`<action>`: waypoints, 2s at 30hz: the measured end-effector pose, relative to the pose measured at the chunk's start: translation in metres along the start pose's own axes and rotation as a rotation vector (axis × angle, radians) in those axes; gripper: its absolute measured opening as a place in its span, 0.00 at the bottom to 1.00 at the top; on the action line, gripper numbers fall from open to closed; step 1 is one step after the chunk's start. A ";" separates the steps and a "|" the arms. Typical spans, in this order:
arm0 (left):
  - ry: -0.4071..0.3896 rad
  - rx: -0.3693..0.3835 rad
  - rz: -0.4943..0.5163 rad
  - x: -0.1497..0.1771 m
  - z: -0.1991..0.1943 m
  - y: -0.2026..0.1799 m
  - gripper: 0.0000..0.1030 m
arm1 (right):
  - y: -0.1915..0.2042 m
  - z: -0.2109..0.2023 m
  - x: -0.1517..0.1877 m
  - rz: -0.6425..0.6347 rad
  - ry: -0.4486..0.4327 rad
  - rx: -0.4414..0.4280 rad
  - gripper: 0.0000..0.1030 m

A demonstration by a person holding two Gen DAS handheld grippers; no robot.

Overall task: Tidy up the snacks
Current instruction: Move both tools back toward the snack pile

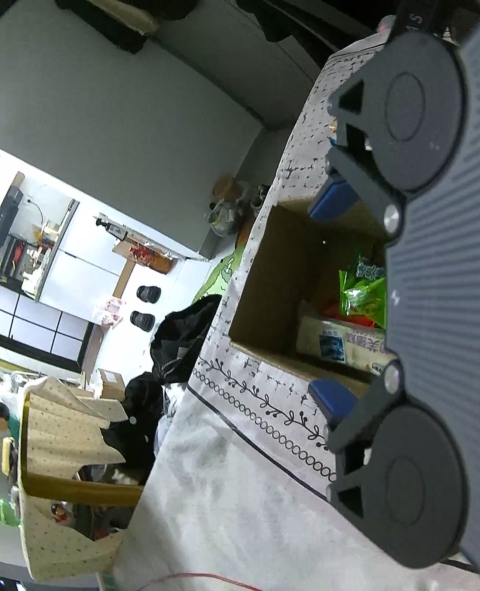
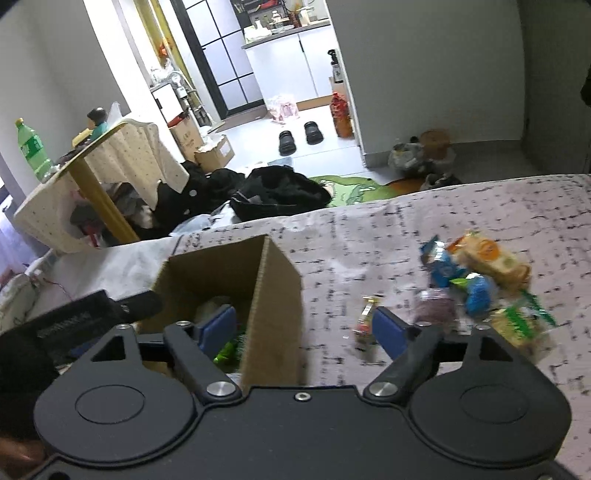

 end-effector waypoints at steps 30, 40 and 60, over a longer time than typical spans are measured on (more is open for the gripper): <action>0.043 0.036 0.275 0.040 -0.012 -0.056 1.00 | -0.073 -0.056 0.021 0.085 0.005 -0.002 1.00; 0.095 0.023 0.379 0.044 0.004 -0.089 1.00 | -0.103 -0.062 0.024 0.115 0.007 0.040 1.00; 0.123 0.090 0.482 0.044 0.046 -0.154 0.85 | -0.152 -0.048 0.024 0.230 0.039 0.083 0.82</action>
Point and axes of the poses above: each gripper's, at about its wrist camera, not at the fingertips, and z roughly the way its jaws point, y to its left, x to its underside, the point moved 6 cm from there along z, roughly the way its jaws point, and after that the axes turned 9 degrees about y, right-handed, at the moved point
